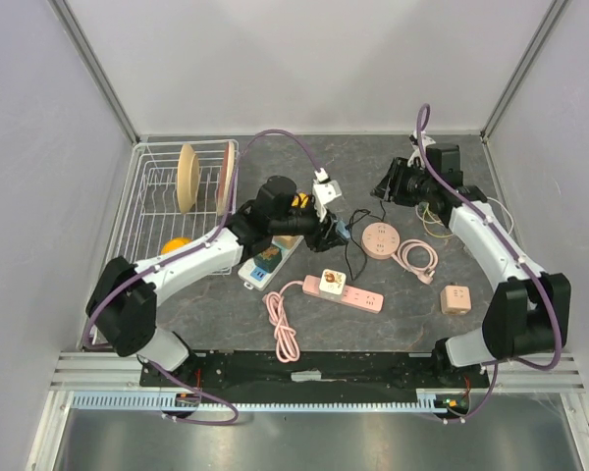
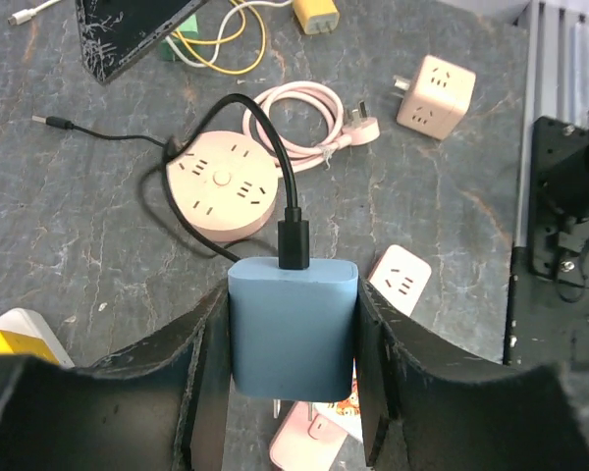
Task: Insert the plug
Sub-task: Adjust the plug.
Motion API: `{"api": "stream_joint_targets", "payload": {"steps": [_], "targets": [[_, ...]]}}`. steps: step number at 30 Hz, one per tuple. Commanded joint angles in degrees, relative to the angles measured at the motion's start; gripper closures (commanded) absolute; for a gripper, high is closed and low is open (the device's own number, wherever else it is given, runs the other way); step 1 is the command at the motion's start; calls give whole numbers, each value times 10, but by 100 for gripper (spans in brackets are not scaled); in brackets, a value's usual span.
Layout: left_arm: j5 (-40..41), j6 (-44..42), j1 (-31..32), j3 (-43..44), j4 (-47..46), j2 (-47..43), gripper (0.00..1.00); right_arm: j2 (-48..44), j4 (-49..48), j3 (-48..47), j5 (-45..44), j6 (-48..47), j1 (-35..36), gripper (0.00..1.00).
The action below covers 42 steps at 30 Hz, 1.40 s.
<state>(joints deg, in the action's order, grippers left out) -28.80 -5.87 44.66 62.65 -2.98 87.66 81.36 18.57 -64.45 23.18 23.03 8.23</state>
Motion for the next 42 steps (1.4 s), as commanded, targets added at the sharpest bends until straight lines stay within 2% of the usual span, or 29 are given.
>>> {"api": "stream_joint_targets", "payload": {"steps": [1, 3, 6, 7, 10, 13, 18, 21, 27, 36, 42], "targets": [[-95, 98, -34, 39, 0, -29, 98, 57, 43, -105, -137, -62, -8, 49], [-89, 145, -64, 47, -33, -28, 98, 61, 52, -132, -125, -63, -8, 48], [-84, 299, -121, 84, -50, 1, 98, 31, 52, -137, -119, -58, -7, 45], [-72, 305, -131, 91, -53, 12, 98, 14, 65, -135, -122, -57, -8, 45], [-23, 223, -104, 101, -53, 6, 98, -30, 75, -122, -103, -33, -8, 41], [21, 99, -65, 79, -62, -13, 98, -70, 71, -106, -11, 15, -5, 37], [38, 4, -47, 10, -124, -42, 98, -120, 57, -66, 90, 86, 10, 35], [48, -30, -39, 2, -132, -40, 98, -129, 50, -39, 129, 119, 21, 35], [68, -64, -19, 8, -134, -30, 98, -136, 36, 7, 139, 157, 54, 35], [81, -80, 11, 14, -137, -18, 98, -124, -68, 56, 139, 231, 79, 36], [76, -85, 24, 17, -136, -19, 98, -106, -80, 72, 142, 231, 82, 38]]}}
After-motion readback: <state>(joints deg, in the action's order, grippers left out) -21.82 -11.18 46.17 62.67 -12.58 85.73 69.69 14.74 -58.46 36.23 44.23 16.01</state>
